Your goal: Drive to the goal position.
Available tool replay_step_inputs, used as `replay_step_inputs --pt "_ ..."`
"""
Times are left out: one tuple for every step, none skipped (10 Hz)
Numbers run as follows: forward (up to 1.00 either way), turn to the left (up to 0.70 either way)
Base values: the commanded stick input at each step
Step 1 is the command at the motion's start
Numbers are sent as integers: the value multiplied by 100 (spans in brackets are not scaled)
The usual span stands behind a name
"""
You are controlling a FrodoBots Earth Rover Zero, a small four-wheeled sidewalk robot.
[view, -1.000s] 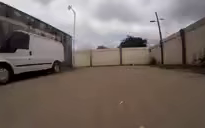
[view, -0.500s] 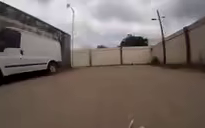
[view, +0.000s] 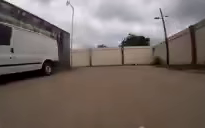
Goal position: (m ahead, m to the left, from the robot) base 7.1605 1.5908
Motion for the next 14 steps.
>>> replay_step_inputs --pt "100 0" --pt "100 0" --pt "100 0" --pt "100 0" --pt "100 0" --pt "100 0" --pt "100 0" --pt "100 0" --pt "100 0" --pt "100 0" --pt "100 0" --pt "100 0" --pt "100 0" --pt "100 0"
